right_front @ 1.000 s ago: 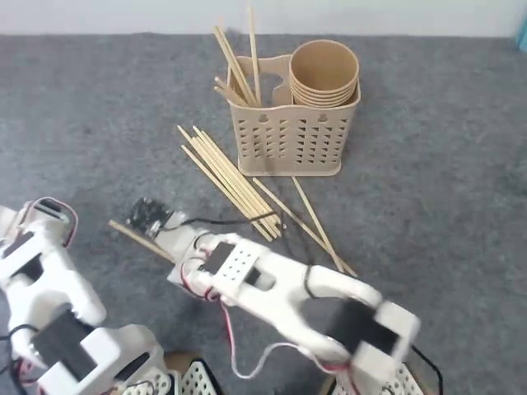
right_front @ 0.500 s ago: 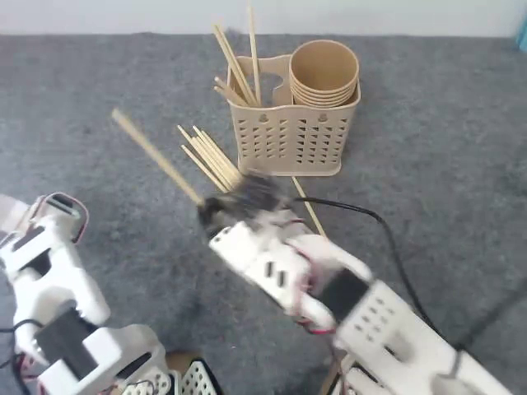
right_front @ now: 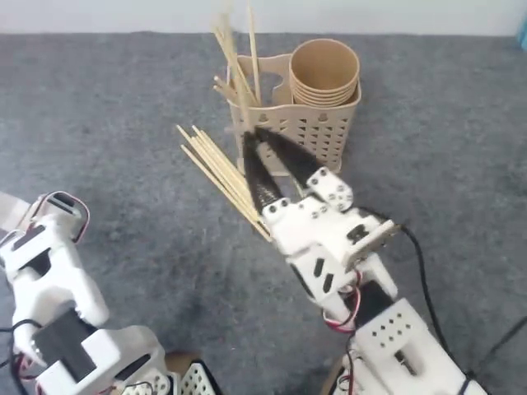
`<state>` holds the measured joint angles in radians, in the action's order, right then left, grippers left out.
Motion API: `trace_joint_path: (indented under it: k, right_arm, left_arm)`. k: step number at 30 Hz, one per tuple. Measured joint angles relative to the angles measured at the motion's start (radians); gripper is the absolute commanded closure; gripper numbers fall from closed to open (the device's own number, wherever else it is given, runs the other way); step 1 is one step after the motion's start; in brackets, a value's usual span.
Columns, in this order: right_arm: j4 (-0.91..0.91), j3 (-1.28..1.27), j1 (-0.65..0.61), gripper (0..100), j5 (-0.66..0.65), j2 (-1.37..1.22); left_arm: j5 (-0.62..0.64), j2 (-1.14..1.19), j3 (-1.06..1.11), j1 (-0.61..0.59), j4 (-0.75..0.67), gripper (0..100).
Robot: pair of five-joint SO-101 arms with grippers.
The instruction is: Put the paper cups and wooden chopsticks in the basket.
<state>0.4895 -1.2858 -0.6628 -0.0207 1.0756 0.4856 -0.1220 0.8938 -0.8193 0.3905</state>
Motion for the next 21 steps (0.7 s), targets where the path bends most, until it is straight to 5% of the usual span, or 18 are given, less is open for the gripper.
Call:
trace_joint_path:
  k: [11,21]
  right_arm:
    - [0.512,0.183,0.143,99.1,0.044,-0.559]
    - [0.715,0.526,0.187,97.6,0.074,-1.172]
  left_arm:
    - [0.0,0.0,0.0,0.0,0.0,80]
    - [0.0,0.0,0.0,0.0,0.0,80]
